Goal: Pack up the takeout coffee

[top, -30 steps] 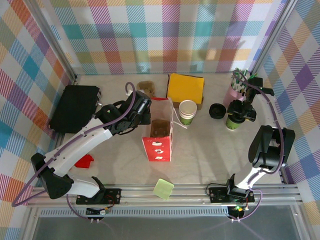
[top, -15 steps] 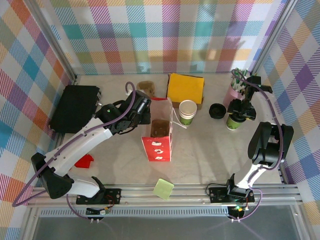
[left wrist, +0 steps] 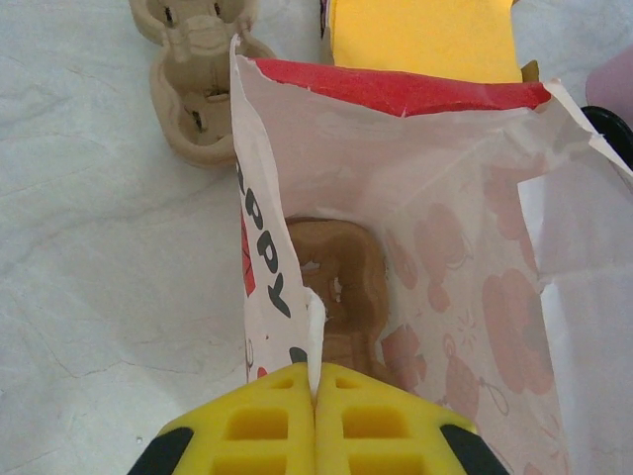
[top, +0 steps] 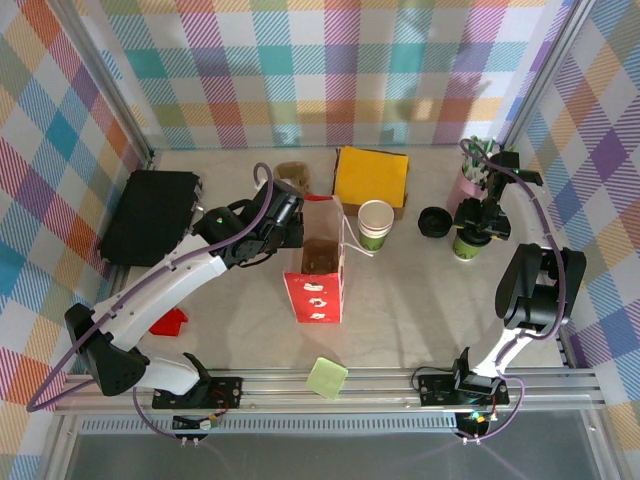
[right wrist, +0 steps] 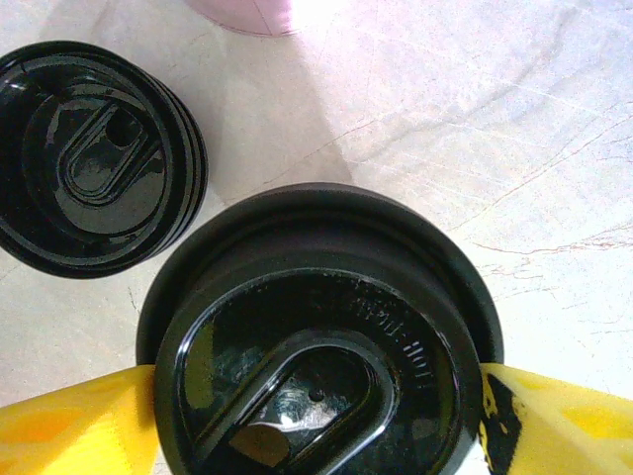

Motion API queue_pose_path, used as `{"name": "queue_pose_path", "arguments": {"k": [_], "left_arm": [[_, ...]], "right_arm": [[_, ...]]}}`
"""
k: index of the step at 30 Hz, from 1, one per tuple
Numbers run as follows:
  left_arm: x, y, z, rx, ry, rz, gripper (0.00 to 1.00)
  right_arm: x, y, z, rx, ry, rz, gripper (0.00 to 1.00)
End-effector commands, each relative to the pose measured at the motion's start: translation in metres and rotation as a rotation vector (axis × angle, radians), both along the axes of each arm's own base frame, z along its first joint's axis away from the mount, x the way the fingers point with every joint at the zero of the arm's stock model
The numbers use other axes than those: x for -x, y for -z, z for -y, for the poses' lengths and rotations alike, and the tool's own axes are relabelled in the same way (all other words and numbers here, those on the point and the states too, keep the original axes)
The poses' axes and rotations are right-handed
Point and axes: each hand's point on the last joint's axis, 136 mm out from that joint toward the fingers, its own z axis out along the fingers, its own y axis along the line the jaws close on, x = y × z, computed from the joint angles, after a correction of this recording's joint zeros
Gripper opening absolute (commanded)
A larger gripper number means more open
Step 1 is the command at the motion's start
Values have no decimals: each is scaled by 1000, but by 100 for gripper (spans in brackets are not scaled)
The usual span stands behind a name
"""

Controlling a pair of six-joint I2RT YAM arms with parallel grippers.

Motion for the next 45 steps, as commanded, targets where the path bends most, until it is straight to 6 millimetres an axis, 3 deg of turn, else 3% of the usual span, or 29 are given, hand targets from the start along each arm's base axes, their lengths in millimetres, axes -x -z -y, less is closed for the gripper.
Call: {"name": "queue_pose_path", "arguments": {"k": [1,6,18,26,35,45], "left_arm": [[3,17,-3,-38,9,-42,6],[3,18,-5,-41,6,-45,6],[3,22,-5,-43,7,-54,6],[3,20,-7,-42,4,-51,6],[6,8,-3,3,16,-35,6],[10,3,-3,22,26,-37,7]], "right_arm": [[4,7,-3,-8,-6,-23,78],[10,16,-6,-27,-7,-53,75],[20,28,-10,-36,-19,-102,80],[19,34,-12,-49,-23,-117,72],[30,9,-26,-34,-53,-102,70],[52,-42,-61,-7,-120,-50,68]]}}
